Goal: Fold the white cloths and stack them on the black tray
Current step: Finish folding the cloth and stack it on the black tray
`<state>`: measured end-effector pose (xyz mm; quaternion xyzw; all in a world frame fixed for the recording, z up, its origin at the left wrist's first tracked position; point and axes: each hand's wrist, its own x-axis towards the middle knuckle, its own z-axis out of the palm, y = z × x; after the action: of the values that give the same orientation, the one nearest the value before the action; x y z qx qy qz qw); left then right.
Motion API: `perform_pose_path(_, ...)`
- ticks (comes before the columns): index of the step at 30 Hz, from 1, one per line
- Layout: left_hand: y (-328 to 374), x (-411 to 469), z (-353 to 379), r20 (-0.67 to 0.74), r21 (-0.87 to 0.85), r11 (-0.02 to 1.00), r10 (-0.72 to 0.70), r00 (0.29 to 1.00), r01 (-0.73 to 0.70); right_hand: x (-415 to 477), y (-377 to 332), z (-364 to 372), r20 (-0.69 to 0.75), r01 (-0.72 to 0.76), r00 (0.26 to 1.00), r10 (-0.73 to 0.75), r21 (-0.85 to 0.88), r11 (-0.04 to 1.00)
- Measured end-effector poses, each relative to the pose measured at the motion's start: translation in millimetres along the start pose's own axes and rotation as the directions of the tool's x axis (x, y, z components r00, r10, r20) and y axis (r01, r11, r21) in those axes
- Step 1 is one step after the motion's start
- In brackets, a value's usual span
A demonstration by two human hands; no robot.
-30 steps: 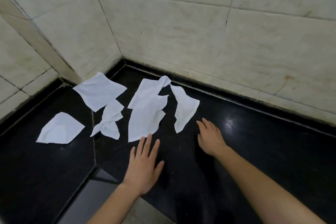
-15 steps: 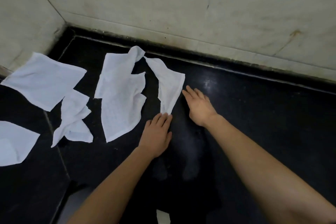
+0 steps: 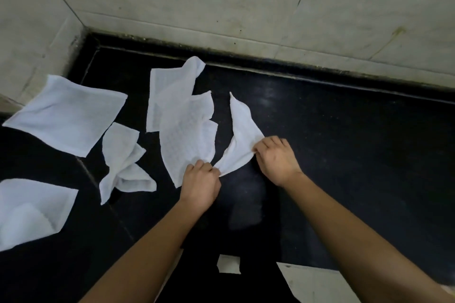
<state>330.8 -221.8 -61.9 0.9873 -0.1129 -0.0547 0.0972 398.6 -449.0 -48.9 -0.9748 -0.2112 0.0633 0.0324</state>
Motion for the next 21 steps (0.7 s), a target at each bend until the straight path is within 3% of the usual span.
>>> perform_pose_path(3, -11, -2, -19, -0.072, -0.148, 0.989, -0.017, 0.997, 0.006, -25, -10, -14, -0.097, -0.067, 0.993, 0.071, 0.045, 0.997)
perform_pose_path(9, -25, 19, -65, -0.229, -0.261, 0.961, 0.033, 0.973, -0.094, -64, -7, -51, -0.181, -0.177, 0.965, 0.19, 0.087, 0.98)
perform_pose_path(13, -16, 24, -95, -0.201, -0.374, 0.927, -0.043, 0.979, -0.036, -91, 8, -77, -0.293, -0.211, 0.911, 0.289, 0.27, 0.94)
perform_pose_path(17, -8, 25, -120, -0.344, -0.394, 0.908, -0.003, 0.939, -0.141, -104, 19, -110, -0.392, -0.164, 0.863, 0.318, 0.377, 0.911)
perform_pose_path(21, 8, 28, -145, -0.352, -0.594, 0.794, -0.112, 0.929, -0.13, -114, 28, -140, -0.387, -0.152, 0.8, 0.459, 0.609, 0.778)
